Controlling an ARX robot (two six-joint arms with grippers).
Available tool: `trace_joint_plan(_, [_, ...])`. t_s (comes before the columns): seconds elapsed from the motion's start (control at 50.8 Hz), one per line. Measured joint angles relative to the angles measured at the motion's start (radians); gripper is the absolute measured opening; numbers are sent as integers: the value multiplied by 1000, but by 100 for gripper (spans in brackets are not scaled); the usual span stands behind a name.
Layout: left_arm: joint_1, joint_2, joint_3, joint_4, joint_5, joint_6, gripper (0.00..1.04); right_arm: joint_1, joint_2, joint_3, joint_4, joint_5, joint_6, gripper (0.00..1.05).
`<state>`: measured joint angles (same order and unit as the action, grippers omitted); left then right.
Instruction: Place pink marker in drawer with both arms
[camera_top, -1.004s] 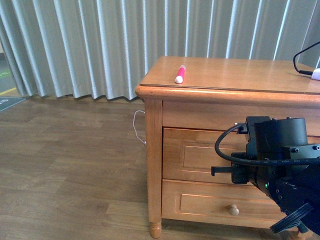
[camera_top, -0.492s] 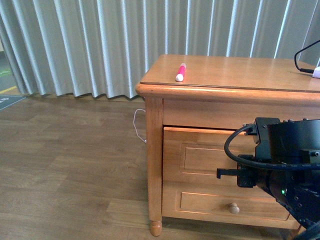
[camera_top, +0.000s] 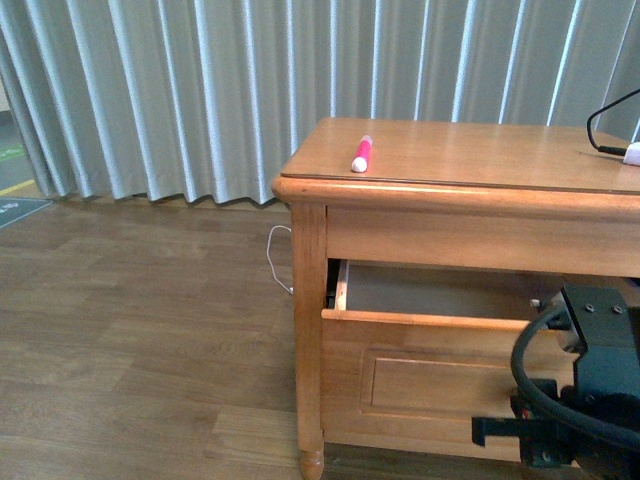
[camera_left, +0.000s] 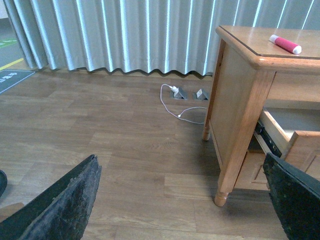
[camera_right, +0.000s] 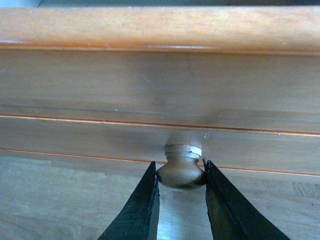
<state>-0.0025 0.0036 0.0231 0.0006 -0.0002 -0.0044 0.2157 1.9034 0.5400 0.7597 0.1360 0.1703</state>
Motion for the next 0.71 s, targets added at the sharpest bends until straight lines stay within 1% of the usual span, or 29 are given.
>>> trace_joint_plan(0.118, [0, 0, 0, 0, 0, 0, 98, 8, -40, -78, 35, -6, -1, 21])
trace_joint_plan(0.276, [0, 0, 0, 0, 0, 0, 98, 10, -72, -114, 29, -29, 7, 21])
trace_joint_plan(0.315, [0, 0, 0, 0, 0, 0, 98, 10, -82, -119, 20, -35, 9, 22])
trace_joint_plan(0.433, [0, 0, 0, 0, 0, 0, 98, 8, -189, -172, -53, -3, 33, 46])
trace_joint_plan(0.473, [0, 0, 0, 0, 0, 0, 98, -5, -277, -201, -118, 0, 43, 57])
trace_joint_plan(0.532, [0, 0, 0, 0, 0, 0, 98, -22, -389, -225, -204, -21, 46, 68])
trace_joint_plan(0.551, [0, 0, 0, 0, 0, 0, 98, -25, -411, -228, -221, -27, 47, 69])
trace_joint_plan(0.61, [0, 0, 0, 0, 0, 0, 98, -40, -549, -241, -332, -64, 47, 80])
trace_joint_plan(0.65, [0, 0, 0, 0, 0, 0, 98, -57, -674, -242, -431, -96, 43, 89])
trace_joint_plan(0.709, [0, 0, 0, 0, 0, 0, 98, -80, -798, -239, -534, -119, 43, 97])
